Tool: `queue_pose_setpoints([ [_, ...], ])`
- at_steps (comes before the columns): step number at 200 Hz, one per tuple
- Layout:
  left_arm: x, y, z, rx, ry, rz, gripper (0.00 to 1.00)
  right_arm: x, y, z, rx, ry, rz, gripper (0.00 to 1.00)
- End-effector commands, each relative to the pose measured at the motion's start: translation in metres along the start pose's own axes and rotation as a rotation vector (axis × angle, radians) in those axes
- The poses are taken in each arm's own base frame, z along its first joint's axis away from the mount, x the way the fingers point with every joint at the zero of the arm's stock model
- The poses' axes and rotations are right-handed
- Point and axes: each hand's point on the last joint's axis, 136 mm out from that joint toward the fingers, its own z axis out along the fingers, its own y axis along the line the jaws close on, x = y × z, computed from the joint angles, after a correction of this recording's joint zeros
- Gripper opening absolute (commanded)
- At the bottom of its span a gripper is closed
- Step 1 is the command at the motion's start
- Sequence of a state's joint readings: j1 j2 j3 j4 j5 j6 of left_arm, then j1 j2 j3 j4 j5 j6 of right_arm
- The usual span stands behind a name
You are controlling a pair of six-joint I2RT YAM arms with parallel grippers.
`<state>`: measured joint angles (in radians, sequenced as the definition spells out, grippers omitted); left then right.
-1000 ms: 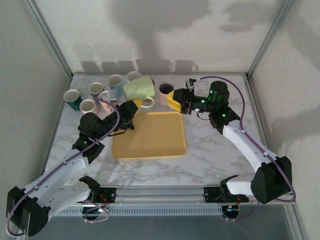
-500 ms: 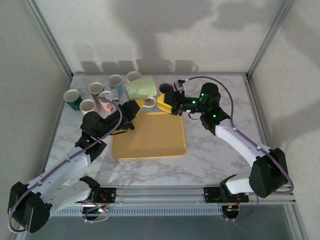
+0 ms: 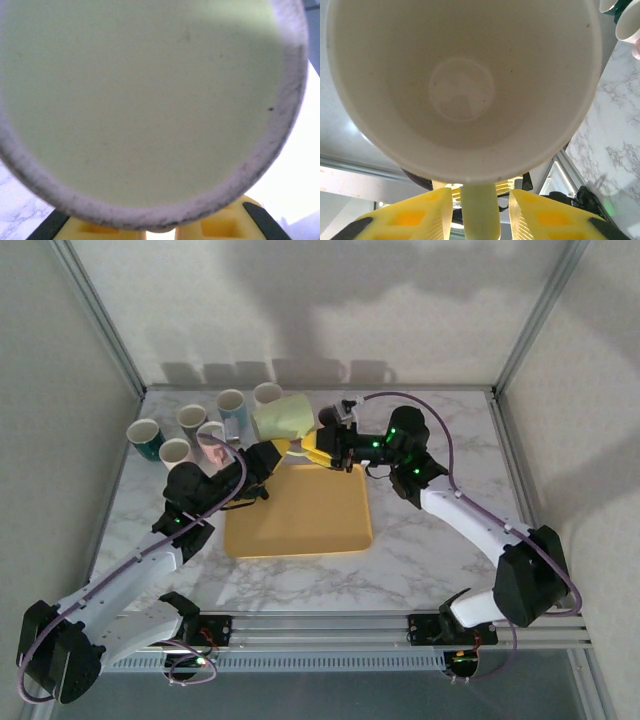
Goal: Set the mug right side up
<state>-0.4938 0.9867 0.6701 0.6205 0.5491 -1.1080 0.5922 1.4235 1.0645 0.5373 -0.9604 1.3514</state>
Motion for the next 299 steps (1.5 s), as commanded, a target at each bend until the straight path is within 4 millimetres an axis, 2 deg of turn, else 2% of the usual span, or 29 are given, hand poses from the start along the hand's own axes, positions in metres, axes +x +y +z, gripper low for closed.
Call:
queue_pose_setpoints([
  [1, -0.012, -0.041, -0.004, 0.153, -0.043, 0.073, 0.0, -0.008, 0.021, 0.006, -0.054, -0.023, -0.043, 0.34],
  [45, -0.011, -0.037, -0.003, 0.153, -0.042, 0.064, 0.0, -0.012, 0.025, 0.01, -0.084, -0.028, -0.038, 0.27],
  [57, -0.011, -0.035, -0.003, 0.147, -0.044, 0.064, 0.0, -0.011, 0.027, 0.01, -0.085, -0.027, -0.045, 0.21],
  [82, -0.011, -0.026, -0.002, 0.115, -0.048, 0.053, 0.0, -0.008, 0.024, 0.008, -0.046, -0.022, -0.078, 0.01],
  [99, -0.01, -0.018, -0.003, 0.09, -0.053, 0.045, 0.0, -0.005, 0.022, 0.003, 0.02, -0.028, -0.133, 0.0],
  [114, -0.009, -0.01, -0.002, 0.055, -0.047, 0.045, 0.17, -0.004, 0.024, -0.001, 0.072, -0.038, -0.197, 0.0],
  [124, -0.008, -0.007, -0.001, 0.033, -0.038, 0.05, 0.35, -0.004, 0.026, -0.003, 0.093, -0.04, -0.225, 0.0],
  [132, -0.007, -0.004, 0.001, 0.018, -0.026, 0.054, 0.44, -0.004, 0.026, -0.003, 0.104, -0.041, -0.237, 0.0],
  [164, -0.007, 0.001, 0.004, -0.053, 0.006, 0.08, 0.65, -0.007, 0.023, -0.005, 0.145, -0.052, -0.278, 0.0],
  [185, -0.008, 0.008, -0.001, -0.123, 0.024, 0.118, 0.76, -0.009, 0.017, -0.011, 0.199, -0.062, -0.305, 0.0],
  [205, -0.01, 0.024, -0.012, -0.229, 0.046, 0.147, 0.81, -0.013, 0.009, -0.021, 0.266, -0.084, -0.334, 0.0],
  [254, -0.018, 0.051, -0.034, -0.387, 0.062, 0.267, 0.82, -0.028, -0.02, -0.054, 0.515, -0.142, -0.42, 0.0],
  [299, -0.027, 0.083, -0.047, -0.603, 0.091, 0.354, 0.81, -0.044, -0.051, -0.103, 0.877, -0.186, -0.568, 0.0],
])
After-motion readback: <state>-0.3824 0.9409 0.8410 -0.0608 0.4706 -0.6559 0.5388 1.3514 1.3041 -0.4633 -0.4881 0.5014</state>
